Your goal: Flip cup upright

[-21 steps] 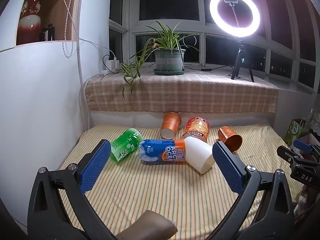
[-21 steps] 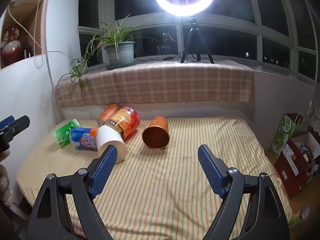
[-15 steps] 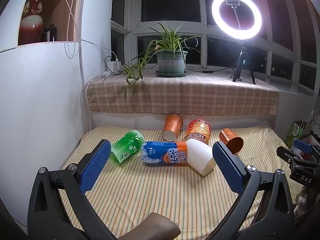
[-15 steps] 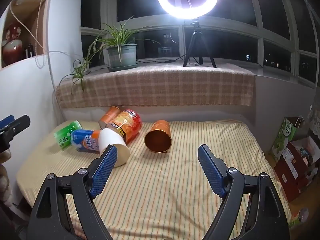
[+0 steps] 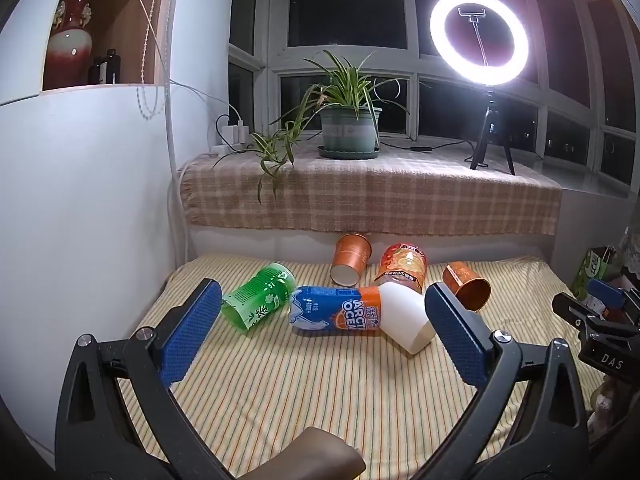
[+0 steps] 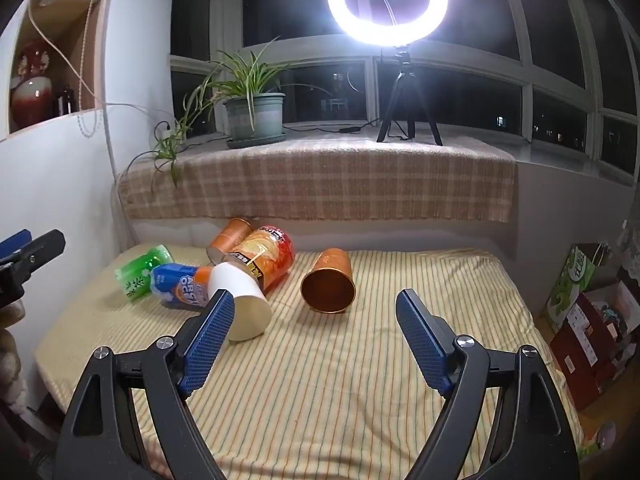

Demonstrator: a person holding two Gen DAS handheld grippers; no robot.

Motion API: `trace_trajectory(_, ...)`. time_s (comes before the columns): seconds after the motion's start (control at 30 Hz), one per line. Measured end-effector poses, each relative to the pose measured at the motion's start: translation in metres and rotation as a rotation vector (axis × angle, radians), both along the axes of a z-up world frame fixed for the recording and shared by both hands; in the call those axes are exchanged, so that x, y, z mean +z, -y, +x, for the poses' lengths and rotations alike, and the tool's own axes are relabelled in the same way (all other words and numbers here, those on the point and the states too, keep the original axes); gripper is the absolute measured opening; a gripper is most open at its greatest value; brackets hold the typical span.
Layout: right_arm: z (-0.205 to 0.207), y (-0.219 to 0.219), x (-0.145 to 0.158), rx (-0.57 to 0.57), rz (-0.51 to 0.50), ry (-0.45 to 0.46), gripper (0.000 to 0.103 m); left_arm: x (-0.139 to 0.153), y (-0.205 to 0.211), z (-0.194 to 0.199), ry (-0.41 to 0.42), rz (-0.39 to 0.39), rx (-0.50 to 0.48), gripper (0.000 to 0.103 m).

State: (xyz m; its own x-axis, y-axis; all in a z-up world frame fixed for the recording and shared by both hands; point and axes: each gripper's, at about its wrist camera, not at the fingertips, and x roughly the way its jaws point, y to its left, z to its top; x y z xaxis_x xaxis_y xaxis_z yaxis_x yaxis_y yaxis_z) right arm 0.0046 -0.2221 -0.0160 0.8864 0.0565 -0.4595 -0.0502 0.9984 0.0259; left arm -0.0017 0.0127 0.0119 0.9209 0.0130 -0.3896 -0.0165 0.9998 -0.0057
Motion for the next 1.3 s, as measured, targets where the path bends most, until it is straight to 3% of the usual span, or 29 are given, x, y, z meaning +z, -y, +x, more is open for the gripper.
trace_trajectory(1.3,0.0017,-0.0034,-0.0004,0.003,0.003,-0.005,0.083,0.0007,-0.0016,-0.0031,0.007,-0.001,0.000,0.103)
